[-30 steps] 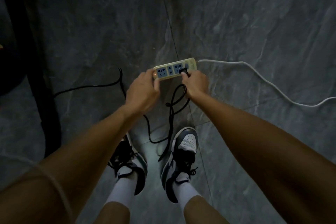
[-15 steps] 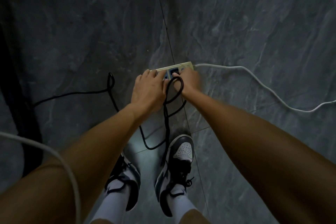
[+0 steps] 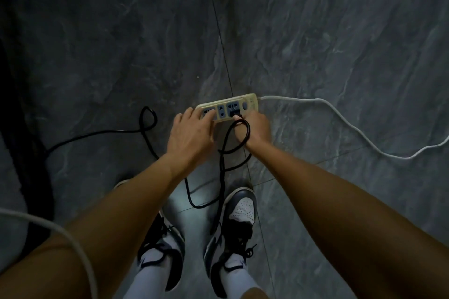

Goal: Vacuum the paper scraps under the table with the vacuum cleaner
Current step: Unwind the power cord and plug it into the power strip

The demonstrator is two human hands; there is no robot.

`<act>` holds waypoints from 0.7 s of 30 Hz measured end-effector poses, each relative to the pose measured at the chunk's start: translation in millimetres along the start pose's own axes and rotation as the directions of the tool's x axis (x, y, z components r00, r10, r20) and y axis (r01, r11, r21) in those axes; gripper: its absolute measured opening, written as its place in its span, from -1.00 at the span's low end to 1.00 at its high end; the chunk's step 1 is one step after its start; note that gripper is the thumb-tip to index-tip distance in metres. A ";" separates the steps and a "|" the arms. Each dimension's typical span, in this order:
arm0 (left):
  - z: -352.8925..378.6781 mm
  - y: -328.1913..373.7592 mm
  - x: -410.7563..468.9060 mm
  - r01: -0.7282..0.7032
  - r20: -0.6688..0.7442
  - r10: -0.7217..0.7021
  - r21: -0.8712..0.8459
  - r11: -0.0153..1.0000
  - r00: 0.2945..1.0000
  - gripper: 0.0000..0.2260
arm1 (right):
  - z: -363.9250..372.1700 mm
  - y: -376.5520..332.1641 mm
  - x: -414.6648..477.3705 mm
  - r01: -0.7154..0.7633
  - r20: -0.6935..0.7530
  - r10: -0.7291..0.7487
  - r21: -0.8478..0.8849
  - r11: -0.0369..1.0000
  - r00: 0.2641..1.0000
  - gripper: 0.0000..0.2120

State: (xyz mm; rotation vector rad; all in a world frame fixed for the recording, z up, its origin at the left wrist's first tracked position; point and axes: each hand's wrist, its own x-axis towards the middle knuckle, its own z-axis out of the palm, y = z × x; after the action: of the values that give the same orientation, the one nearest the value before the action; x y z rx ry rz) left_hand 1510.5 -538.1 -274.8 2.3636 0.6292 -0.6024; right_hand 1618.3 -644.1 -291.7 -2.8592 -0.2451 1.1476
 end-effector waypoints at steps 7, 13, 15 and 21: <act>4.7 4.2 4.3 -0.014 0.050 0.013 0.022 1.000 0.999 -0.62 | -7.1 -10.7 8.2 0.006 -0.001 -0.006 0.018 1.000 1.000 -0.72; 3.0 5.8 3.9 -0.033 0.039 0.032 0.034 0.999 0.999 -0.62 | -9.1 -11.5 3.9 -0.026 -0.029 0.026 0.015 1.000 0.999 -0.71; 2.3 6.1 4.9 -0.033 0.032 0.032 0.031 0.999 0.999 -0.62 | -8.2 -9.9 3.2 -0.021 -0.039 0.022 0.023 1.000 0.999 -0.71; 3.1 6.2 3.5 -0.020 0.025 0.020 0.011 1.000 1.000 -0.63 | -4.3 -4.1 -1.3 -0.022 -0.064 0.024 0.039 0.999 0.998 -0.68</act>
State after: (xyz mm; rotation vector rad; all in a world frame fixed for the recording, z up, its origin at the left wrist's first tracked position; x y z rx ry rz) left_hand 1515.9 -543.5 -276.2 2.3664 0.5924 -0.6271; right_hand 1619.8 -640.2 -287.2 -2.8672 -0.1857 1.0494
